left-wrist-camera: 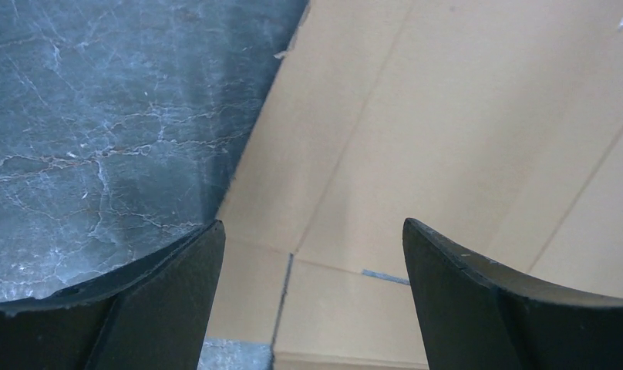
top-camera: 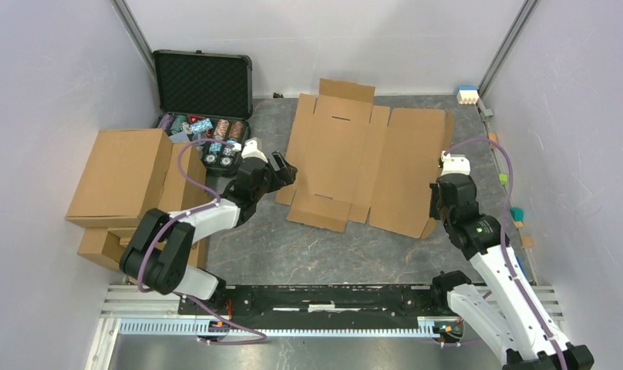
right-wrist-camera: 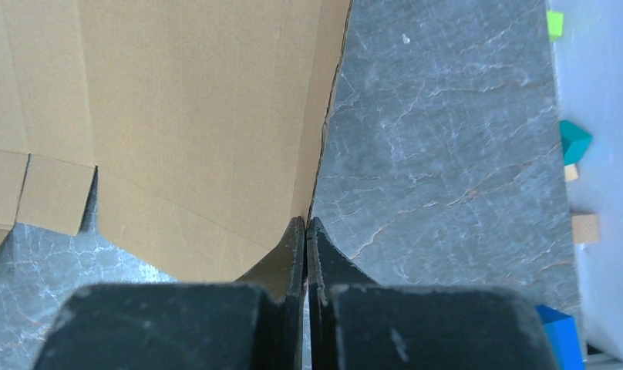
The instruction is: Fold the paper box
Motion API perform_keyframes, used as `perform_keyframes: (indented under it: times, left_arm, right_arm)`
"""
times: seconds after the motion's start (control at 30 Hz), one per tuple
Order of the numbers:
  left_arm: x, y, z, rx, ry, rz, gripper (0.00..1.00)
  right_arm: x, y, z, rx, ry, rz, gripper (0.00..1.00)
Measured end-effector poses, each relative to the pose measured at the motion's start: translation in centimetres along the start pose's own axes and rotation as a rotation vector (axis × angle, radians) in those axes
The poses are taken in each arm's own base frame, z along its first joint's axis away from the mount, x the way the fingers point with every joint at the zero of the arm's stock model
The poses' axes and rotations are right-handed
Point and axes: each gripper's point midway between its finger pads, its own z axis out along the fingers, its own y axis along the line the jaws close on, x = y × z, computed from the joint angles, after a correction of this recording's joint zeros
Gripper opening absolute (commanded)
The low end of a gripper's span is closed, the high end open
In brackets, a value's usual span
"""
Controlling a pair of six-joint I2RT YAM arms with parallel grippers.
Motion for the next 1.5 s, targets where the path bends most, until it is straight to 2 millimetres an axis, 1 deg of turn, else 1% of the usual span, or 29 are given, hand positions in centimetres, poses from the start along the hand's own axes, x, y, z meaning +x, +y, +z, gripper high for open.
perform_keyframes:
  times: [0.13, 0.27, 0.4, 0.47, 0.5, 0.6, 0.63, 0.67, 0.7, 0.73, 0.8, 0.87, 1.0, 1.03, 1.1, 1.13, 1.2, 1.23, 1.3, 1.33, 1.37, 1.43, 1.47, 1.5]
  left_arm:
    - [1.4, 1.0, 1.0, -0.013, 0.059, -0.003, 0.92]
    - [1.7, 1.4, 1.6, -0.010, 0.083, -0.012, 0.91]
    - [2.0, 1.2, 2.0, 0.030, 0.106, -0.022, 0.84]
    - [2.1, 0.5, 2.1, 0.079, 0.117, -0.020, 0.79]
    - [2.1, 0.0, 2.1, 0.107, 0.121, -0.017, 0.74]
    - [2.4, -1.3, 2.2, 0.187, 0.135, -0.009, 0.40]
    - [2.5, -1.7, 2.2, 0.211, 0.139, -0.005, 0.27]
    - [2.4, -1.9, 2.2, 0.224, 0.139, -0.004, 0.18]
    - [2.3, -2.2, 2.1, 0.238, 0.134, -0.002, 0.11]
    - [2.0, -2.4, 2.1, 0.252, 0.125, 0.003, 0.07]
    - [1.6, -2.9, 1.7, 0.272, 0.108, 0.019, 0.02]
    - [1.1, -3.4, 0.9, 0.290, 0.091, 0.032, 0.02]
    - [-0.4, -5.4, -0.9, 0.349, 0.034, 0.072, 0.03]
    - [-0.7, -5.8, -1.3, 0.364, 0.020, 0.079, 0.08]
    - [-1.2, -6.6, -1.8, 0.386, 0.001, 0.091, 0.30]
    - [-1.2, -6.7, -1.9, 0.392, -0.002, 0.095, 0.39]
    - [-0.8, -6.7, -1.8, 0.396, 0.012, 0.097, 0.46]
    - [-0.4, -6.6, -1.5, 0.390, 0.026, 0.094, 0.47]
    - [0.7, -6.3, -0.3, 0.377, 0.078, 0.089, 0.47]
    - [1.5, -6.2, 0.7, 0.370, 0.121, 0.077, 0.43]
    - [2.1, -6.1, 1.5, 0.367, 0.151, 0.066, 0.37]
    - [3.4, -5.8, 3.1, 0.367, 0.215, 0.029, 0.27]
    - [4.2, -5.5, 3.6, 0.366, 0.246, 0.008, 0.24]
    - [4.9, -5.1, 3.8, 0.362, 0.272, -0.011, 0.25]
  right_arm:
    - [-1.0, -0.2, -1.1, -0.025, -0.041, -0.050, 0.00]
    - [-2.6, -0.5, -2.5, -0.039, -0.099, -0.080, 0.00]
    - [-3.2, -0.6, -3.2, -0.051, -0.125, -0.109, 0.00]
    - [-3.1, -0.4, -3.3, -0.067, -0.120, -0.123, 0.00]
    - [-3.0, -0.3, -3.3, -0.075, -0.116, -0.128, 0.00]
    - [-2.9, 0.2, -3.3, -0.107, -0.113, -0.132, 0.00]
    - [-2.9, 0.4, -3.3, -0.116, -0.113, -0.131, 0.00]
    - [-3.0, 0.5, -3.3, -0.122, -0.116, -0.129, 0.00]
    - [-3.0, 0.6, -3.4, -0.126, -0.119, -0.127, 0.00]
    - [-3.1, 0.7, -3.4, -0.133, -0.122, -0.123, 0.00]
    - [-3.3, 1.0, -3.6, -0.155, -0.137, -0.113, 0.00]
    - [-3.7, 1.5, -3.8, -0.184, -0.156, -0.102, 0.00]
    - [-4.9, 2.7, -4.8, -0.258, -0.218, -0.073, 0.00]
    - [-5.2, 3.0, -5.1, -0.278, -0.235, -0.064, 0.00]
    - [-5.6, 3.4, -5.8, -0.312, -0.266, -0.052, 0.00]
    - [-5.9, 3.6, -6.2, -0.328, -0.286, -0.046, 0.00]
    - [-6.4, 3.9, -6.7, -0.353, -0.313, -0.039, 0.00]
    - [-6.6, 4.1, -6.8, -0.363, -0.320, -0.038, 0.00]
    - [-6.6, 4.5, -6.9, -0.385, -0.319, -0.040, 0.00]
    - [-6.6, 4.6, -6.8, -0.391, -0.316, -0.041, 0.00]
    - [-6.5, 4.7, -6.8, -0.396, -0.313, -0.042, 0.00]
    - [-6.5, 4.9, -6.8, -0.403, -0.312, -0.044, 0.00]
    - [-6.6, 4.9, -6.9, -0.406, -0.315, -0.043, 0.00]
    - [-6.7, 5.0, -6.9, -0.409, -0.317, -0.043, 0.00]
